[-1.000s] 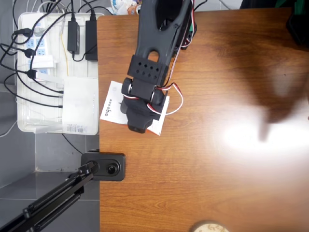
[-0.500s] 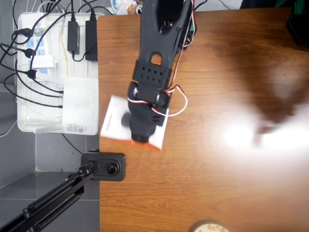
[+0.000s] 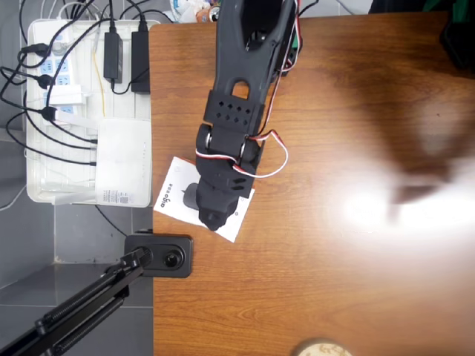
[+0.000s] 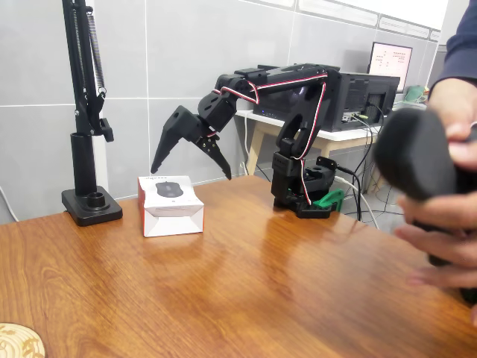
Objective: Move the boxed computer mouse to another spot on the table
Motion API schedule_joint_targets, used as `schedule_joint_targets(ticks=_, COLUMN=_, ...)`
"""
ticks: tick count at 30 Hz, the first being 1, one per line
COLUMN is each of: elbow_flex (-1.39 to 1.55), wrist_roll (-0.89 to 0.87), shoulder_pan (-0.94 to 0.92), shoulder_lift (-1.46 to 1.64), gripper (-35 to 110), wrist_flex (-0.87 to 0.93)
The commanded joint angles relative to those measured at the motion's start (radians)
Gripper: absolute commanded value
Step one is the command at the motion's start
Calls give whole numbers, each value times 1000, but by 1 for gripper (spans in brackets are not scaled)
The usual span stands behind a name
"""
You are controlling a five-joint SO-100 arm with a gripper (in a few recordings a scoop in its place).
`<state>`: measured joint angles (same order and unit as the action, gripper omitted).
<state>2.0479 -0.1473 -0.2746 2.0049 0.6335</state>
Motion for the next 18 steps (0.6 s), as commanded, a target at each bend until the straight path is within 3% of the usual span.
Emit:
schedule_joint_targets(ticks=1, elbow_flex=-8, wrist_roll=-120, shoulder_pan=-32, shoulder_lift=40, gripper=70, wrist_flex=-256)
schedule_joint_targets(ticks=3, elbow_flex=74, wrist_roll=-282, shoulder_pan=-72, shoulder_lift=41, gripper=38, wrist_flex=-537)
schedule_joint_targets(ticks=5, elbow_flex=106, wrist_roll=-336, shoulder_pan=-86, shoulder_lift=34, gripper=29, wrist_flex=-693)
schedule_joint_targets(ticks=6, elbow_flex=100, wrist_roll=-314, shoulder_pan=-87, shoulder_lift=43, gripper=29, wrist_flex=-678)
schedule_joint_targets(ticks=8, elbow_flex=98, wrist_roll=-163, shoulder_pan=-94, shoulder_lift=61, gripper=5, wrist_flex=-658)
schedule_joint_targets(ticks=9, elbow_flex=110, wrist_roll=-160, shoulder_pan=-94, shoulder_lift=64, gripper=0, wrist_flex=-701)
schedule_joint_targets(ticks=13, elbow_flex=209, wrist_roll=-198, shoulder_pan=-66, shoulder_lift=2, gripper=0, wrist_flex=-1414)
schedule_joint_targets(ticks=15, elbow_flex=160, wrist_roll=-187, shoulder_pan=-48, shoulder_lift=2, gripper=0, wrist_flex=-1549)
schedule_joint_targets(ticks=18, elbow_flex=25, wrist_roll=-149, shoulder_pan=-35, shoulder_lift=21, gripper=0, wrist_flex=-1592)
